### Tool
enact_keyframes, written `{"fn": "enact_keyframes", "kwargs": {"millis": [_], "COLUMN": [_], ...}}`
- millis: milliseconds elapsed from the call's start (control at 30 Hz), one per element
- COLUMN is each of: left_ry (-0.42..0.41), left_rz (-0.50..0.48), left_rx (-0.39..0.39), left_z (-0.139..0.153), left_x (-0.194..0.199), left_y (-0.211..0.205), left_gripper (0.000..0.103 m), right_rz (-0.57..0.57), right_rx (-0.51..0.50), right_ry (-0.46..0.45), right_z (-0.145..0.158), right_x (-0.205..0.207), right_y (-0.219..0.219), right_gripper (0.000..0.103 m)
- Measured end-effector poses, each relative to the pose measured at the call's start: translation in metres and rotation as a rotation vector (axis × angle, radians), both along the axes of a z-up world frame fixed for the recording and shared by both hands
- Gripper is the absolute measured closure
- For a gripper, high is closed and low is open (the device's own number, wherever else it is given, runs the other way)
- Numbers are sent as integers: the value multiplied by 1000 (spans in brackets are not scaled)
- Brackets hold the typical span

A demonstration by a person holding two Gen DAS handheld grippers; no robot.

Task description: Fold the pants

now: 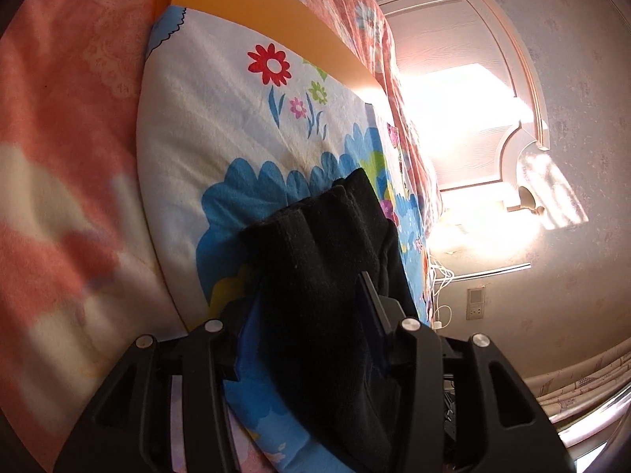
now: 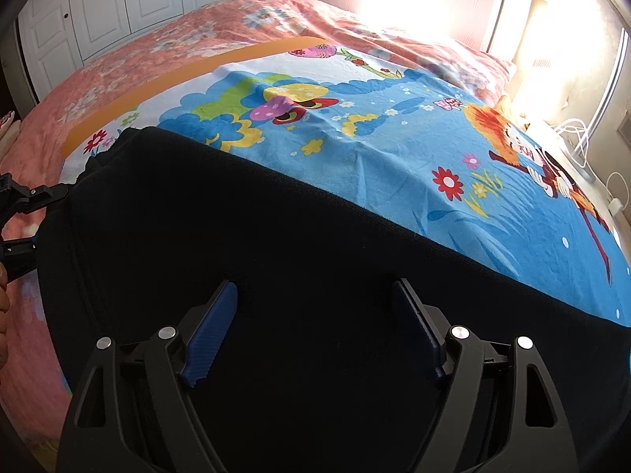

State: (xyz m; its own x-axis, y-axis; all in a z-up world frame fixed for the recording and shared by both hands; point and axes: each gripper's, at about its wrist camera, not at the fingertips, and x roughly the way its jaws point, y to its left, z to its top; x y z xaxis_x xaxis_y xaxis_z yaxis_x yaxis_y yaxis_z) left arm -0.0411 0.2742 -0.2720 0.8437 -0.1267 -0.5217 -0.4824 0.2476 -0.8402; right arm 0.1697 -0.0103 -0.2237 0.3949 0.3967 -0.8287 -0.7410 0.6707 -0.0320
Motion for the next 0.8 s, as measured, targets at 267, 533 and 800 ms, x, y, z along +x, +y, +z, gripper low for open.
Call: {"fn": "enact_keyframes", "kwargs": {"millis": [267, 533, 800], "left_ry": [-31, 30, 162], "left_rz": [-1, -26, -142], "left_rx": [-51, 208, 756], "left_z": [-12, 50, 136], "left_x": [15, 21, 43], "left_y": [13, -13, -100], "left_gripper": [76, 87, 87], "right_rz": [-1, 17, -19], "right_rx": [3, 11, 3], "right_ry": [-2, 25, 35], "right_z": [0, 0, 4], "right_x": [1, 1, 2], "right_y": [0, 1, -10], "right_gripper": [26, 17, 15]}}
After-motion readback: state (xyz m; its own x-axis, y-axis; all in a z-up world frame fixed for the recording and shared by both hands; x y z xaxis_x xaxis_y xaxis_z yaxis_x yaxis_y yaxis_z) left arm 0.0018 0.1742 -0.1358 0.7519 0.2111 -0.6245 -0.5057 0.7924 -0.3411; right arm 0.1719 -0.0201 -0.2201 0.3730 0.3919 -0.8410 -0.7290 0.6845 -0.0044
